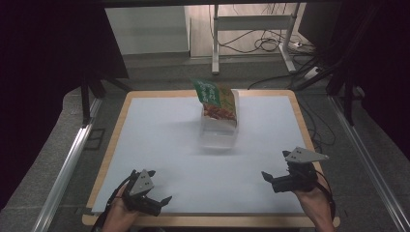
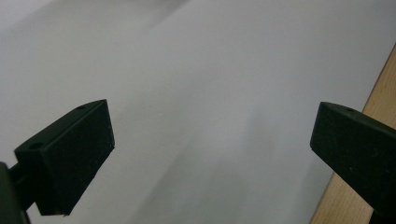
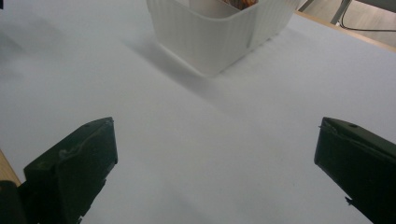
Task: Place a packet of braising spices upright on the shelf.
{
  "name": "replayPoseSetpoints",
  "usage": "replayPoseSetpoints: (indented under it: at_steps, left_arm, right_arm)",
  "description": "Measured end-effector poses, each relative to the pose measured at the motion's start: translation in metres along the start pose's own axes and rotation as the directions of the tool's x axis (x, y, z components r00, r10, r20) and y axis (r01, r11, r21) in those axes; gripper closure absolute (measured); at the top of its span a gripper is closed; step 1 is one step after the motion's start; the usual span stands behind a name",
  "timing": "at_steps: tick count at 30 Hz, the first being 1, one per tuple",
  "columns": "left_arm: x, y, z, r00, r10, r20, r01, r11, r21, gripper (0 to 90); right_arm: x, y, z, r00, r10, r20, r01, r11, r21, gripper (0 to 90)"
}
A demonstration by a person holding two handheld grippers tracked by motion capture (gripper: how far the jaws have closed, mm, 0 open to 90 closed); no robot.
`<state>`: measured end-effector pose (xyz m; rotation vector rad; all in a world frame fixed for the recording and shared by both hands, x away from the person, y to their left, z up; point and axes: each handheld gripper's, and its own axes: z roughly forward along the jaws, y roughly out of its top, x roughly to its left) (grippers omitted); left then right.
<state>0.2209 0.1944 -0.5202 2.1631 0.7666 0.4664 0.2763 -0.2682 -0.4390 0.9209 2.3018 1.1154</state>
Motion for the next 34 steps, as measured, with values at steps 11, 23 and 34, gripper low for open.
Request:
replayPoseSetpoints:
  at_steps: [11,23,34]
  left_arm:
    - [0.0,0.0,0.0,1.0,0.002,0.0,-0.002,1.0,0.004,0.0]
    - [-0.001,0.0,0.002,1.0,0.004,0.006,-0.004,0.9999,0.011,0.0]
    - [-0.001,0.0,0.003,0.9999,0.006,0.01,-0.006,0.9998,0.018,0.0]
  right_arm:
    - [0.005,-0.022,-0.011,0.9995,0.003,0.031,-0.002,1.0,-0.014,0.0]
    - [0.004,-0.052,-0.02,0.9978,0.04,0.052,-0.041,0.999,0.02,0.0]
    - [0.003,-0.062,-0.014,0.9966,0.069,0.044,-0.073,0.993,0.091,0.0]
